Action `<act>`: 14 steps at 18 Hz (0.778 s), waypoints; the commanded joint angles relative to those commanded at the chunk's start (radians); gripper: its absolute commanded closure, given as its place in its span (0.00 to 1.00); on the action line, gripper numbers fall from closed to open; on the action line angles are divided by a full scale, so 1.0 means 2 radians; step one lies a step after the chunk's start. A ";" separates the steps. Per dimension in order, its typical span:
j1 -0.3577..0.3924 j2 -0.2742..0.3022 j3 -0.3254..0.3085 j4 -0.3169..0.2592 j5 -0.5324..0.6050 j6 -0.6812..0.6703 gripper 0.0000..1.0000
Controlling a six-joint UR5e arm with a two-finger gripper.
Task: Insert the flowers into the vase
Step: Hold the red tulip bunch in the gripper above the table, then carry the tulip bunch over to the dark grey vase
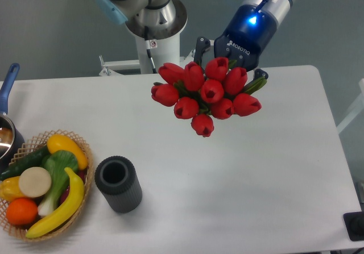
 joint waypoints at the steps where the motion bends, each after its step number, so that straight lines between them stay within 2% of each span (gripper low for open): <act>1: -0.006 -0.002 0.004 0.000 0.000 0.000 0.56; 4: -0.011 -0.008 0.006 0.002 0.000 0.001 0.56; 11: -0.045 -0.041 0.009 0.070 0.000 0.001 0.56; 14: -0.070 -0.050 0.010 0.083 -0.005 0.005 0.56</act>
